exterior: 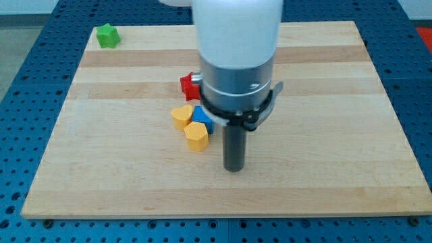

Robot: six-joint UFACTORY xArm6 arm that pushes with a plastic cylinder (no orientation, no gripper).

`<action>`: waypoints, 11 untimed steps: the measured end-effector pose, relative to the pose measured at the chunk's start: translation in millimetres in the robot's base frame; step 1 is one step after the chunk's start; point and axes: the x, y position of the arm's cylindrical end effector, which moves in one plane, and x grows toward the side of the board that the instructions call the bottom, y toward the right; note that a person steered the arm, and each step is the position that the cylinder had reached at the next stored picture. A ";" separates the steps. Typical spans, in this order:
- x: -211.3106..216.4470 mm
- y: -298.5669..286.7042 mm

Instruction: Move the yellow hexagon towards the left center

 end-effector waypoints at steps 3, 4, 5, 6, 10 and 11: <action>-26.5 -60.2; -27.1 -45.0; -42.5 -47.6; -44.3 -87.4; -89.6 -179.9; -82.7 -179.9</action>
